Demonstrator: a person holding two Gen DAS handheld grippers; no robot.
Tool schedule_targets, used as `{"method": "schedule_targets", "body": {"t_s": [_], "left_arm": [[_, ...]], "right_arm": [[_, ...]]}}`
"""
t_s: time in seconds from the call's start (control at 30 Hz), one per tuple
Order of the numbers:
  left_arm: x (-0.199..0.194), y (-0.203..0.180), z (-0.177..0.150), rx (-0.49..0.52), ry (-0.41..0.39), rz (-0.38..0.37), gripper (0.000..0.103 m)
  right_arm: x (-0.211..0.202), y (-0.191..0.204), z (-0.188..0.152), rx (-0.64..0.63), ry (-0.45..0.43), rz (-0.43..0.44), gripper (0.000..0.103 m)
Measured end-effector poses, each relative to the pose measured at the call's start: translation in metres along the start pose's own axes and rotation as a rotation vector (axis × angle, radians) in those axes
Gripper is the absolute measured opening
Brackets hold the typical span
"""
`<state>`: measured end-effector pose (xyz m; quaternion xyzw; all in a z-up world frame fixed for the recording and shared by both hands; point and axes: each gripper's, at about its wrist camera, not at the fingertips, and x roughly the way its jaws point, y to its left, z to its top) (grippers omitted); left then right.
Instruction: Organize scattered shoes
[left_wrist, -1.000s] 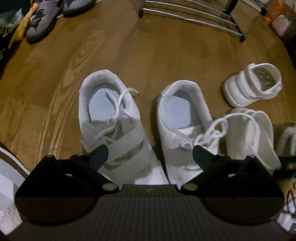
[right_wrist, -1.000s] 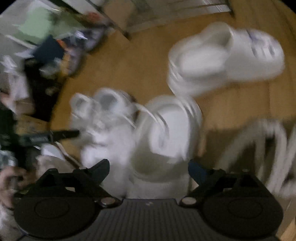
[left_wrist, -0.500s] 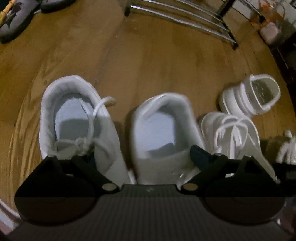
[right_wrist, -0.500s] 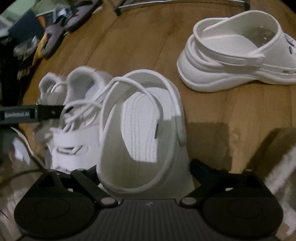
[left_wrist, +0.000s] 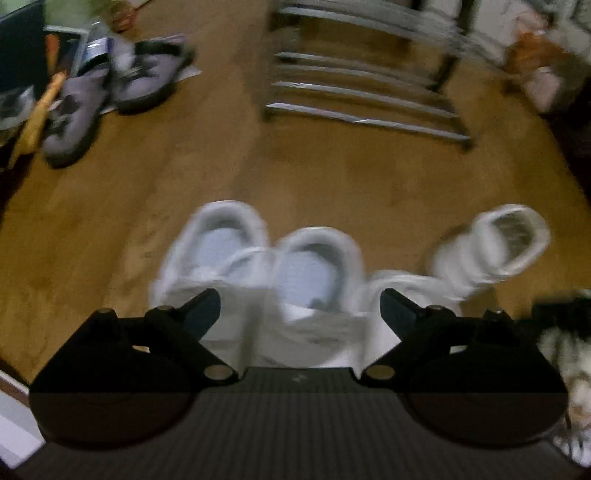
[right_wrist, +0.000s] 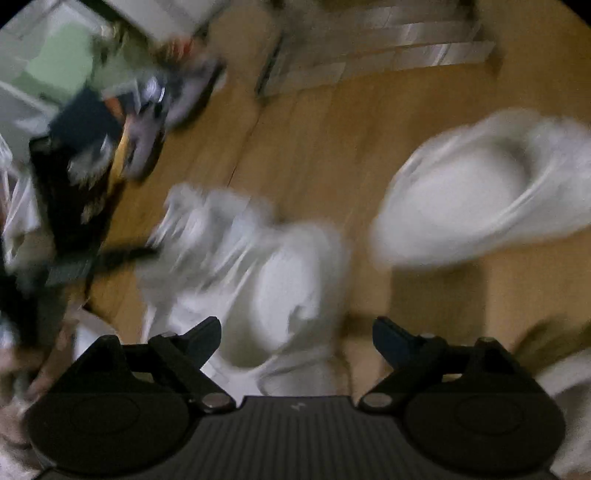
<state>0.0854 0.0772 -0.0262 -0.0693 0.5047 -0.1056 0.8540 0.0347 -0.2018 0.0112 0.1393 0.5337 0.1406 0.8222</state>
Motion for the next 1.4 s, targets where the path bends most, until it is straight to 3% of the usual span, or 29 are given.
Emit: {"method": "schedule_targets", "body": {"t_s": [0.07, 0.13, 0.23, 0.37, 0.5, 0.57, 0.6, 0.67, 0.7, 0.73, 0.8, 0.83, 0.87, 0.9, 1.0, 1.13, 1.4], "left_arm": [[-0.005, -0.028, 0.006, 0.011, -0.006, -0.100, 0.099], [0.010, -0.058, 0.014, -0.018, 0.028, -0.147, 0.103], [0.053, -0.097, 0.027, -0.018, 0.125, -0.131, 0.103], [0.107, -0.133, 0.036, 0.054, 0.201, -0.026, 0.103], [0.153, -0.160, 0.043, 0.134, 0.258, 0.088, 0.103], [0.166, -0.164, 0.042, 0.127, 0.263, 0.104, 0.102], [0.169, -0.162, 0.041, 0.115, 0.270, 0.119, 0.099], [0.175, -0.159, 0.037, 0.114, 0.268, 0.137, 0.077], [0.175, -0.159, 0.035, 0.122, 0.260, 0.124, 0.057], [0.173, -0.160, 0.034, 0.128, 0.256, 0.090, 0.045], [0.168, -0.167, 0.033, 0.165, 0.245, 0.068, 0.034], [0.166, -0.172, 0.033, 0.190, 0.232, 0.073, 0.027], [0.166, -0.177, 0.034, 0.212, 0.216, 0.086, 0.024], [0.165, -0.180, 0.034, 0.216, 0.210, 0.090, 0.014], [0.155, -0.187, 0.038, 0.237, 0.162, 0.112, 0.013], [0.147, -0.193, 0.048, 0.273, 0.114, 0.124, 0.015], [0.147, -0.227, 0.088, 0.389, 0.005, 0.199, 0.019]], "right_arm": [[-0.029, -0.024, 0.018, -0.027, -0.101, -0.135, 0.090], [-0.041, -0.044, 0.036, -0.069, -0.148, -0.267, 0.089], [-0.019, -0.065, 0.066, -0.125, -0.085, -0.401, 0.089], [0.013, -0.084, 0.088, -0.106, 0.045, -0.408, 0.085], [0.043, -0.081, 0.100, -0.187, 0.079, -0.396, 0.085], [0.062, -0.075, 0.106, -0.245, 0.100, -0.405, 0.084], [0.072, -0.069, 0.108, -0.261, 0.117, -0.420, 0.072], [0.087, -0.067, 0.106, -0.305, 0.135, -0.473, 0.072], [0.091, -0.066, 0.103, -0.339, 0.146, -0.498, 0.070], [0.093, -0.064, 0.099, -0.382, 0.162, -0.518, 0.070], [0.093, -0.060, 0.096, -0.409, 0.173, -0.544, 0.061], [0.092, -0.058, 0.095, -0.413, 0.176, -0.554, 0.050], [0.093, -0.055, 0.095, -0.407, 0.171, -0.553, 0.044], [0.090, -0.054, 0.099, -0.364, 0.149, -0.520, 0.038], [0.076, -0.060, 0.111, -0.228, 0.107, -0.431, 0.031], [0.061, -0.075, 0.118, -0.120, 0.085, -0.363, 0.031], [0.031, -0.121, 0.113, 0.259, 0.079, -0.139, 0.032]]}}
